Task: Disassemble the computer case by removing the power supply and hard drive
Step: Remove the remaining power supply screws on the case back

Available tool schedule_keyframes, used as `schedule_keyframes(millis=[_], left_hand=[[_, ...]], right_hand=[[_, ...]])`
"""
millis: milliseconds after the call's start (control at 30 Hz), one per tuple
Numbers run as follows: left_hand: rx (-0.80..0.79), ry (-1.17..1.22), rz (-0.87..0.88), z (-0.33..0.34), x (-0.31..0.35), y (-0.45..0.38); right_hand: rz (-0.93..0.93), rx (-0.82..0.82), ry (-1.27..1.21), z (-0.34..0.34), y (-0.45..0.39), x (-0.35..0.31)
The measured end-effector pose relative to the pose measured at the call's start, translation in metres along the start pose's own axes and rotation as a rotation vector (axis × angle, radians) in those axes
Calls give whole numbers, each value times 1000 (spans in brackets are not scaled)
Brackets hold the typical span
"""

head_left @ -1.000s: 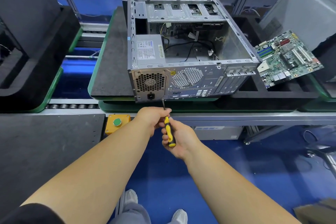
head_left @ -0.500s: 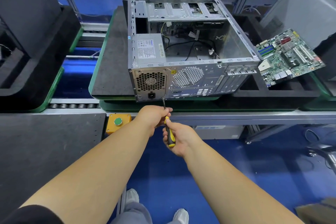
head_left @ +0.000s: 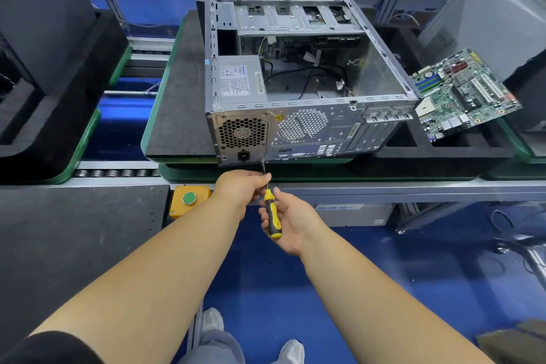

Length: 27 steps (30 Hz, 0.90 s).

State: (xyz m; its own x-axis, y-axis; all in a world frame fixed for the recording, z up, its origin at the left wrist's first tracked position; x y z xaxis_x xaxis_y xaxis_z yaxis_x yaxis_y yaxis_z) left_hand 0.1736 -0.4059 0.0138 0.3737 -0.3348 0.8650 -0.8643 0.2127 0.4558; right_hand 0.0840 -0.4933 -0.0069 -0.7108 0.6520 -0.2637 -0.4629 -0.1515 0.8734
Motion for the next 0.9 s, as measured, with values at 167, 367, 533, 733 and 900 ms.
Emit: schedule_keyframes(millis=[167,367,533,733,900], left_hand=[[-21,-24,-33,4,0,-5],[13,6,-62,3,-6,-5],[6,38,-42,3,0,-3],[-1,93,-1,3,1,4],[-12,132,-16,4,8,10]], right_hand=[[-23,31,54,-5,-2,-3],[-18,159,64,-9,-8,-1],[-6,67,-8,-4,-7,4],[60,-58,-15,0,-4,7],[70,-21,-50,2,-6,7]])
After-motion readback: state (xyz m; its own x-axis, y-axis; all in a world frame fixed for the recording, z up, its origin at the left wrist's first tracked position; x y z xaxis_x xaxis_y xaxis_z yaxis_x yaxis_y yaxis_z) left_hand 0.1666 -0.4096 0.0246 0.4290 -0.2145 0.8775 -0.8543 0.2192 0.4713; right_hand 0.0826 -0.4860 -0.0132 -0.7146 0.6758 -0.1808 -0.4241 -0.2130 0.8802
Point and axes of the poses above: each hand's wrist, its own y-axis away from the middle knuckle, its own z-axis out of the palm, x = y × z, the point moved 6 cm from there along -y, towards the middle knuckle, and after that the axes turned 15 degrees about z, right-handed, at the moved point
